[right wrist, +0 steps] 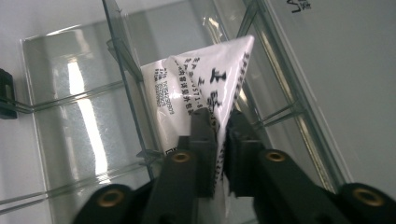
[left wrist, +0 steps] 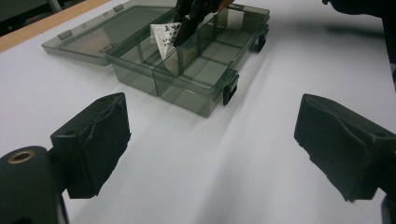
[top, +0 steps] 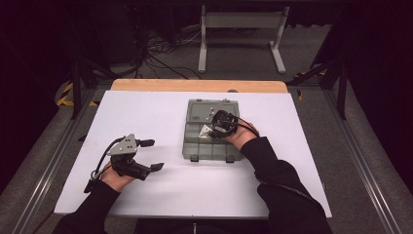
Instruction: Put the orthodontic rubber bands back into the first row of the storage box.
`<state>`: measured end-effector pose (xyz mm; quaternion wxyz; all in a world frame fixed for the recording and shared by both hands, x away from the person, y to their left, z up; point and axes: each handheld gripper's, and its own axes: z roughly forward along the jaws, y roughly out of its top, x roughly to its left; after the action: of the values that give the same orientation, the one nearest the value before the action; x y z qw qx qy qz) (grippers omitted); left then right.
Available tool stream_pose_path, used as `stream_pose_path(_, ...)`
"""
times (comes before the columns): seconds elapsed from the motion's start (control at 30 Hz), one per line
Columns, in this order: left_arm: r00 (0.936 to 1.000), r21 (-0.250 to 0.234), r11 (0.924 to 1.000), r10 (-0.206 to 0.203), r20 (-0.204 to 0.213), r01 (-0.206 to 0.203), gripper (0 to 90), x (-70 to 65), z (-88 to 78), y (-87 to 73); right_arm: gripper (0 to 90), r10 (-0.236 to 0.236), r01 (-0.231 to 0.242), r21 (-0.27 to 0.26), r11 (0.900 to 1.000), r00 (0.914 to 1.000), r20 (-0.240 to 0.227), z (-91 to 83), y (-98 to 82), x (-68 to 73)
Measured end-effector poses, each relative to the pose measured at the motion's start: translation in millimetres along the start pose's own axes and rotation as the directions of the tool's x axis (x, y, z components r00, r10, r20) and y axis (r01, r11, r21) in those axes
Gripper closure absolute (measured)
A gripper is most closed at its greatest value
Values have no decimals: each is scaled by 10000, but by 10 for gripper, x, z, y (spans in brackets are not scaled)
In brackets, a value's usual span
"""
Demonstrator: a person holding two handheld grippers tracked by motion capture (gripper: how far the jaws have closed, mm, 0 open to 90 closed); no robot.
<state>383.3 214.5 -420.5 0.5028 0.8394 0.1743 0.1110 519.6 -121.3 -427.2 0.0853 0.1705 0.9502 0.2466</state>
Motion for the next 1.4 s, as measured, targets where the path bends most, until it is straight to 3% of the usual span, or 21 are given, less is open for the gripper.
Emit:
stream_pose_path(0.13,10000,4,10000,53,-13,-53,113,9,-4,0,704,19,-19,40,10000,10000,91,-29,3,3)
stream_pose_path(0.37,10000,7,10000,44,-15,-44,112,10,-2,-1,617,-50,58,-310,9995,9996,270,-143,18,3)
stream_pose_path(0.43,10000,3,10000,35,-23,-35,112,11,-3,-1,557,-76,101,-538,9985,9989,457,-219,32,8)
stream_pose_path(0.7,10000,5,10000,-33,16,33,112,5,7,-1,546,-176,264,-1087,9937,9965,812,-376,65,11)
stream_pose_path(0.97,10000,18,10000,-57,38,57,112,6,11,-3,558,-315,435,-1230,9914,9947,982,-337,98,14)
stream_pose_path(1.27,10000,31,10000,-42,52,42,112,4,12,-3,514,-196,328,-1138,9930,9932,1151,-218,127,-62)
stream_pose_path(1.4,10000,39,10000,32,27,-32,112,12,10,-2,544,-138,251,-1008,9946,9937,1113,-158,125,-99)
